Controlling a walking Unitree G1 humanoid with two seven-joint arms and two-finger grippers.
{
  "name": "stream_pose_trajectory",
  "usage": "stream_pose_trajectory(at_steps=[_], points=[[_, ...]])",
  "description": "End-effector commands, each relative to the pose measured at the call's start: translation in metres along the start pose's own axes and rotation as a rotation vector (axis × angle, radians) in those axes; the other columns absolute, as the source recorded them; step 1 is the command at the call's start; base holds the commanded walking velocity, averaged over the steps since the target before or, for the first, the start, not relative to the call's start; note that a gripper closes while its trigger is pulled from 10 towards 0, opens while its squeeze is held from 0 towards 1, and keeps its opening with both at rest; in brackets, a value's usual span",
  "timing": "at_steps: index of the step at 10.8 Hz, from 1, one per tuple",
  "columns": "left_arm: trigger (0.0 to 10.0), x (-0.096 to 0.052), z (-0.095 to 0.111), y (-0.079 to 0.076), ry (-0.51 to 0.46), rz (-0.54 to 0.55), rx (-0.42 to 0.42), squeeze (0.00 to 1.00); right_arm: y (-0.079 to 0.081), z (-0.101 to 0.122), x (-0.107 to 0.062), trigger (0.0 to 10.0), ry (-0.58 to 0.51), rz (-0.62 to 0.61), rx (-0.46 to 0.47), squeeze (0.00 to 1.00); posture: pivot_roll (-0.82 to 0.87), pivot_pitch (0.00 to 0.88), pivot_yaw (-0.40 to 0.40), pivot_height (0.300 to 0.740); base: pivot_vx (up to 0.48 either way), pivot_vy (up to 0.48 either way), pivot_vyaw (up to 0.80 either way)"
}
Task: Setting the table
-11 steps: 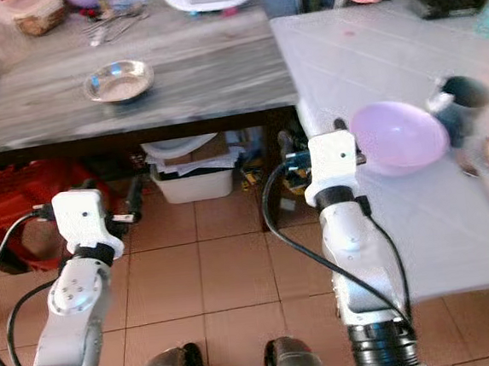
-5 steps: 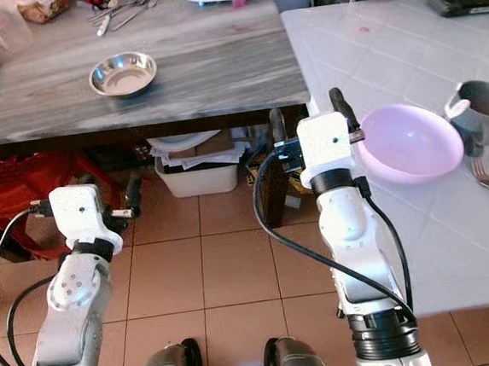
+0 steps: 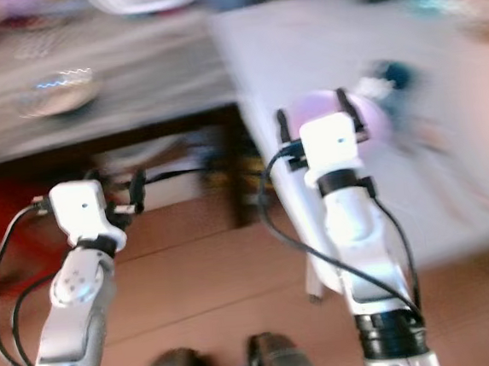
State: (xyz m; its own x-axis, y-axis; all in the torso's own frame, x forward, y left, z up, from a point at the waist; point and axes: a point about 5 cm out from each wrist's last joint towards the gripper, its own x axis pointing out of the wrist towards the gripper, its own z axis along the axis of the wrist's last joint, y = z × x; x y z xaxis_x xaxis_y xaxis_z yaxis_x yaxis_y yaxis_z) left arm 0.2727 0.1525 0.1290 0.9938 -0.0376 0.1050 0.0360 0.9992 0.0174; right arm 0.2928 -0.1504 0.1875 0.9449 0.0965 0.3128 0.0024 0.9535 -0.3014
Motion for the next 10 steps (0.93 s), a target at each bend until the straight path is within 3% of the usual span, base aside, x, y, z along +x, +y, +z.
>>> stream_pose_trajectory(at_steps=[1,4,6,10], points=[[10.0,-0.0019,-0.0010,0.0037,0.007,0.010,-0.002,0.00,0.0036,0.0043,0.0000,10.0,-0.021,0.022,-0.001,0.00,-0.07,0.145,0.014,0.740,0.000,-0.368,0.00],[10.0,-0.0017,-0.0005,0.0035,0.003,0.011,0.000,0.00,0.0049,0.0047,0.0000,10.0,-0.025,0.032,-0.005,0.00,-0.07,0.144,0.013,0.740,0.000,-0.384,0.00],[10.0,-0.0015,0.0008,0.0038,-0.002,0.007,0.020,0.00,0.0054,0.0064,0.0005,10.0,-0.036,0.037,0.013,1.00,-0.07,0.145,0.016,0.740,0.157,-0.366,0.00],[10.0,-0.0025,-0.0012,0.0048,0.010,0.011,0.031,0.00,0.0095,0.0058,-0.0015,10.0,-0.034,0.051,0.012,1.00,-0.07,0.149,0.022,0.740,0.400,-0.068,0.00]])
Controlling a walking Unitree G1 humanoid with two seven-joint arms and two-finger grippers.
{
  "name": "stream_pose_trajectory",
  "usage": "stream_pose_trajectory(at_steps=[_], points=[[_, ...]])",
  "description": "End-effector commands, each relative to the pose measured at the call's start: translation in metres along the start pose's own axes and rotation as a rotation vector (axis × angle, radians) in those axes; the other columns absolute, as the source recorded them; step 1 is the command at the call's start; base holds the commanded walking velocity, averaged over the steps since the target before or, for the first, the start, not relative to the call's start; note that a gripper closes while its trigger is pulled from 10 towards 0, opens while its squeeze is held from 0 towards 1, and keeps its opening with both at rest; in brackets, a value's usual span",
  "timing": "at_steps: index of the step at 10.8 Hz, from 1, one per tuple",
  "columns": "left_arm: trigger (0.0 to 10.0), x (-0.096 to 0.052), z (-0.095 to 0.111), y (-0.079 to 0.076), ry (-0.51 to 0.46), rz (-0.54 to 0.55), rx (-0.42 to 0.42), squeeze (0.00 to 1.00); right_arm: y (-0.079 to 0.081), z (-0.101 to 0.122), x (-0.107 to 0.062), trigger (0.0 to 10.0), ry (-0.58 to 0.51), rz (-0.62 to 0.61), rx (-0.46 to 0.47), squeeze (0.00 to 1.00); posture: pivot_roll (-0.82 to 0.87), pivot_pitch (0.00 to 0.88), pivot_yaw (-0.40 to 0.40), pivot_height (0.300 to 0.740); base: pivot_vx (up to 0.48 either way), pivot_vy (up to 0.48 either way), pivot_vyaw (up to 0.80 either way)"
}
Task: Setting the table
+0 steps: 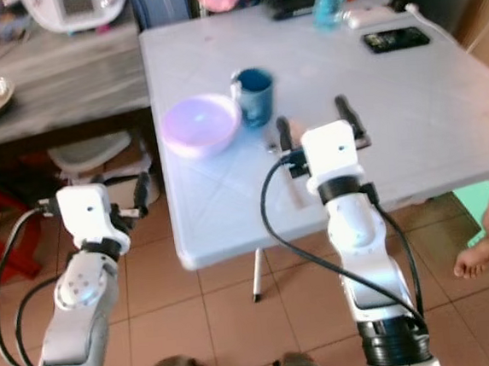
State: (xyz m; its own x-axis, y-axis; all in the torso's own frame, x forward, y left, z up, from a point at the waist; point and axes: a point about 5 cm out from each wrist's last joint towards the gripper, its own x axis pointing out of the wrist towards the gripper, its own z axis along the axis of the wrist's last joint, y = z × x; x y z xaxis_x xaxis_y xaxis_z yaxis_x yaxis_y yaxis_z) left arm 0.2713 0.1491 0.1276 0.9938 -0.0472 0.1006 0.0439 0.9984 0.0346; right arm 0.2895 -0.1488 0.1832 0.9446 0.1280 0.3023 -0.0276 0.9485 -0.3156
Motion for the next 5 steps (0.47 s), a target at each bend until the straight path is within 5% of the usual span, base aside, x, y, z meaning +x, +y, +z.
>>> stream_pose_trajectory(at_steps=[1,2,4,5], points=[[10.0,-0.0011,-0.0013,0.0087,0.015,0.030,0.023,0.00,0.0078,0.0083,0.0034,10.0,-0.035,0.027,0.015,0.62,-0.06,0.150,0.022,0.740,0.266,0.000,0.00],[10.0,-0.0011,-0.0016,0.0091,0.015,0.033,0.022,0.00,0.0094,0.0084,0.0035,10.0,-0.035,0.037,0.015,0.00,-0.06,0.149,0.021,0.740,0.000,0.000,0.00],[10.0,-0.0011,-0.0021,0.0093,0.018,0.034,0.025,0.00,0.0120,0.0092,0.0032,10.0,-0.041,0.058,0.012,0.00,-0.06,0.148,0.021,0.740,0.000,0.000,0.00],[10.0,-0.0009,-0.0021,0.0095,0.017,0.037,0.025,0.00,0.0131,0.0103,0.0031,10.0,-0.048,0.067,0.001,0.00,-0.06,0.148,0.021,0.740,0.000,0.000,0.74]])
